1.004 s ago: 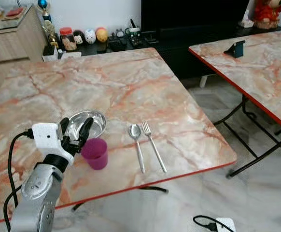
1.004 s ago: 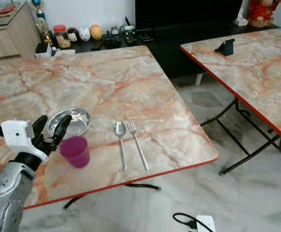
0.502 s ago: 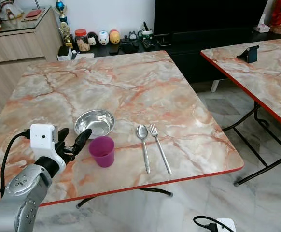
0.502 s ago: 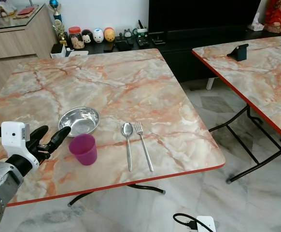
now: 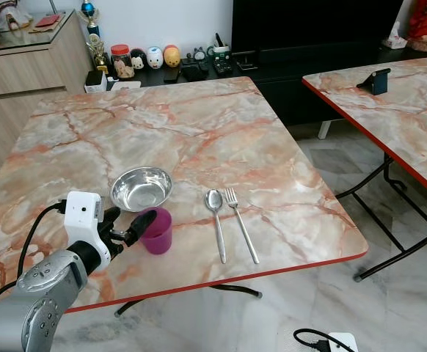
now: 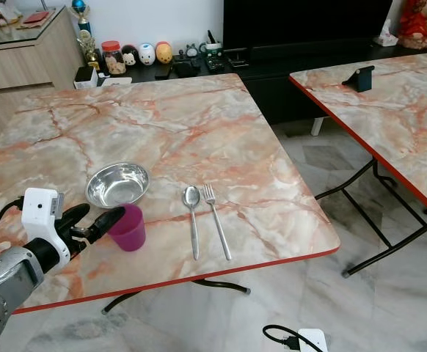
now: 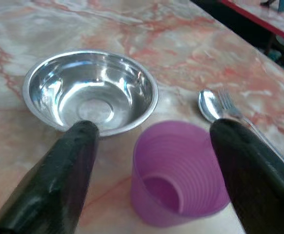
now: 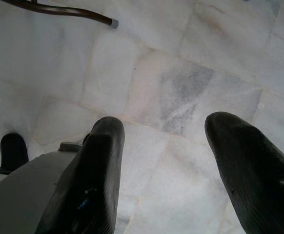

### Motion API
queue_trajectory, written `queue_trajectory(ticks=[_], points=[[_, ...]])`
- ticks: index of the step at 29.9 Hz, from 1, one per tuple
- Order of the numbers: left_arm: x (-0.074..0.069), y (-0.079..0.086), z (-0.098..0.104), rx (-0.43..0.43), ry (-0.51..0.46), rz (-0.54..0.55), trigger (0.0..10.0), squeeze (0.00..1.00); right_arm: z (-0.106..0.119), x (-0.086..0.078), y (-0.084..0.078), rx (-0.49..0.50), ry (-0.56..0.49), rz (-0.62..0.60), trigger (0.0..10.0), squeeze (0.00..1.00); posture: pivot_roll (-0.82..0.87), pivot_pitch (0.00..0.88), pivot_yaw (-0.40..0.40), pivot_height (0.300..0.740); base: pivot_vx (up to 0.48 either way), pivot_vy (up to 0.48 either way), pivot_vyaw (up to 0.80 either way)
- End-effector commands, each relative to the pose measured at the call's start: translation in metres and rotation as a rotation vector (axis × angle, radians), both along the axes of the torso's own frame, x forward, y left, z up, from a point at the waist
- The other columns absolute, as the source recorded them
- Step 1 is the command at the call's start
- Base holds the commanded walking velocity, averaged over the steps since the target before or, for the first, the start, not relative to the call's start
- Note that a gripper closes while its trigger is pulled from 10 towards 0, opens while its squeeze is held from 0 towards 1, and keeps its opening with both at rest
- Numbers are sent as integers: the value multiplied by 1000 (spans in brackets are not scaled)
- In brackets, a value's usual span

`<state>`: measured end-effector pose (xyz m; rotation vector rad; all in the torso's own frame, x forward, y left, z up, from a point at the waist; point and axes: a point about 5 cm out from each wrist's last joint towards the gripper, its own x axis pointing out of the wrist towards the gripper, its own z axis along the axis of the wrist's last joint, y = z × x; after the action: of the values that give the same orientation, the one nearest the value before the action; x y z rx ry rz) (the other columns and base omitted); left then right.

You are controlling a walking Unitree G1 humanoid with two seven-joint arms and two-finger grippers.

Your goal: Setting the table

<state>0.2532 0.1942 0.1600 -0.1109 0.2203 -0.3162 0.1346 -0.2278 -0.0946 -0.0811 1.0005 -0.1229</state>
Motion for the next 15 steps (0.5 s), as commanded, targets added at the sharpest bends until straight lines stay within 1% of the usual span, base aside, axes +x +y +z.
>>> queue_trajectory(ticks=[1, 3, 7, 8, 11, 15], points=[[2, 2, 4, 6, 2, 19, 10000, 1000, -1, -2, 1, 4, 10, 3, 10000, 0, 31, 0, 22, 740, 0, 0, 0], [2, 2, 4, 13, 12, 23, 10000, 1000, -1, -1, 1, 3, 11, 1, 10000, 0, 29, 0, 23, 740, 0, 0, 0], [4, 5, 1, 22, 38, 67, 10000, 1000, -1, -1, 1, 4, 15, 3, 10000, 0, 33, 0, 20, 740, 0, 0, 0], [4, 6, 1, 32, 41, 71, 10000, 0, -1, -1, 1, 5, 16, 4, 10000, 0, 33, 0, 20, 740, 0, 0, 0], [4, 6, 0, 34, 49, 79, 10000, 0, -1, -1, 1, 6, 17, 6, 10000, 0, 34, 0, 18, 740, 0, 0, 0], [6, 6, -3, 68, 75, 82, 10000, 0, -1, -1, 1, 7, 20, 7, 10000, 0, 33, 0, 18, 740, 0, 0, 0]])
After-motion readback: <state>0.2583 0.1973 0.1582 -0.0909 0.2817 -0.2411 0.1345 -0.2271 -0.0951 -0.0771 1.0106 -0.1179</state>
